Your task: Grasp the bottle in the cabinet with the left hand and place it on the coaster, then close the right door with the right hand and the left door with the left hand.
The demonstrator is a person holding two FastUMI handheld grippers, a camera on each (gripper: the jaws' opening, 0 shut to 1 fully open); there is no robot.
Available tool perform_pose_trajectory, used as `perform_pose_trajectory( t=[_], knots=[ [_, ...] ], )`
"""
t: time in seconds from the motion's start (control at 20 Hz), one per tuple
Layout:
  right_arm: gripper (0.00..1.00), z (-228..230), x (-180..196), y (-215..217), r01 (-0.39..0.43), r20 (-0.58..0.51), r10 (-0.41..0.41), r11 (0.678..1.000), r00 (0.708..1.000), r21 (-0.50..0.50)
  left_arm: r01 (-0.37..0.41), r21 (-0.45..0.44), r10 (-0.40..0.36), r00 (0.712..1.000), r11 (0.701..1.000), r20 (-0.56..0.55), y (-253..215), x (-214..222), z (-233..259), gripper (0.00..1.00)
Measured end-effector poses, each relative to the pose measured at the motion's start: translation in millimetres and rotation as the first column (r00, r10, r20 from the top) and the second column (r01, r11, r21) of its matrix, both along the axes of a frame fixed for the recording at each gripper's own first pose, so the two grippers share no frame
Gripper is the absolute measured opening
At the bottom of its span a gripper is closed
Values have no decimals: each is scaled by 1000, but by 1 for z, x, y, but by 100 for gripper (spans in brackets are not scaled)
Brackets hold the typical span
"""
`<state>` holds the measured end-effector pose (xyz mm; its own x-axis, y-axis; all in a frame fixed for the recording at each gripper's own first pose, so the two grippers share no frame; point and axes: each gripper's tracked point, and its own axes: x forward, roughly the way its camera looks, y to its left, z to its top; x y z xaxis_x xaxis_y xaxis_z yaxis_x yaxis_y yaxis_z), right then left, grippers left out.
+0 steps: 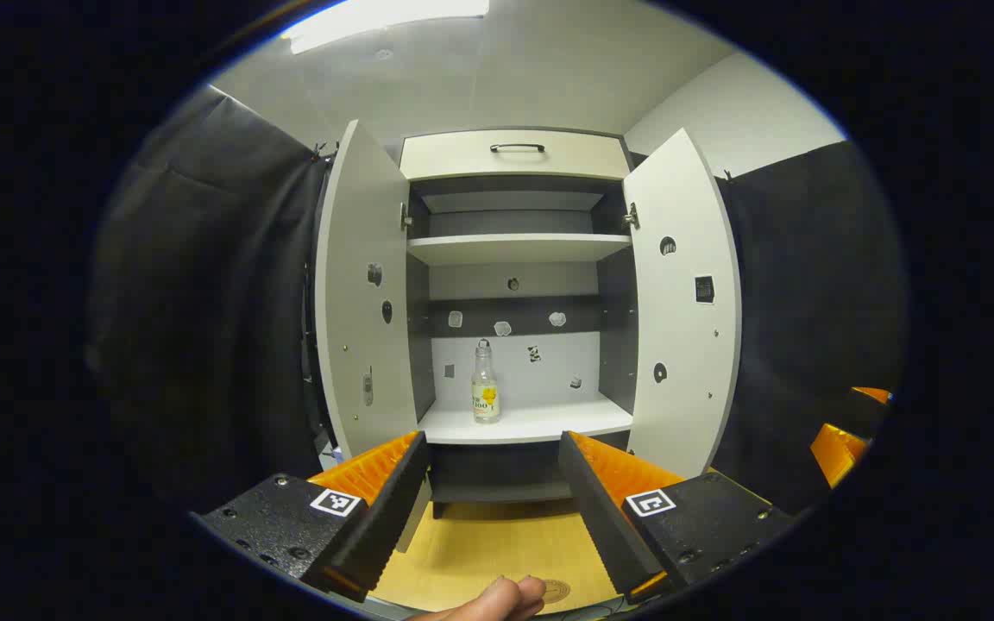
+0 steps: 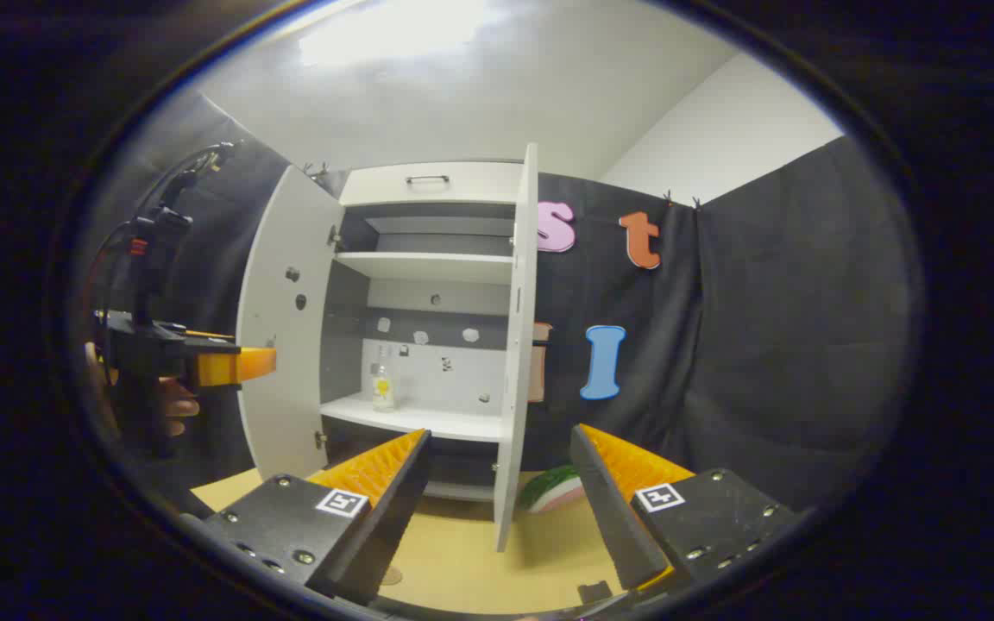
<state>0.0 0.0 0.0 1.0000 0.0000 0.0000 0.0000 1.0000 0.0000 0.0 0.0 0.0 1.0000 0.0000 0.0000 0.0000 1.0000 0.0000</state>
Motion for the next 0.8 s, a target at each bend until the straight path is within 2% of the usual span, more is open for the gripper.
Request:
perform_pose_trajectory(
  t=[0.2,0.25,0.3,0.4,0.5,0.7,0.75,0.8],
  knots=[
    [97,9,10,8,-19,8,18,999,1000,31,-13,56,10,999,998,53,2,-4,16,95],
    [94,14,13,10,-23,20,23,999,1000,36,-9,50,7,998,999,56,2,-3,17,92],
    [97,21,17,11,-27,34,25,999,999,44,-1,39,-1,999,999,53,1,-1,17,92],
    [94,27,25,16,-34,49,30,997,998,69,15,10,-16,999,1000,39,2,6,16,95],
    [97,33,34,20,-34,58,29,995,998,91,26,-16,-25,999,1000,49,6,15,21,96],
    [96,45,45,19,-5,65,0,997,998,82,54,-26,-53,998,998,42,9,38,27,96],
    [96,48,49,19,-3,67,-2,997,998,80,64,-34,-62,997,997,40,8,44,29,93],
    [96,51,52,18,2,70,-7,997,998,78,70,-33,-69,997,997,40,8,50,28,95]
  ],
)
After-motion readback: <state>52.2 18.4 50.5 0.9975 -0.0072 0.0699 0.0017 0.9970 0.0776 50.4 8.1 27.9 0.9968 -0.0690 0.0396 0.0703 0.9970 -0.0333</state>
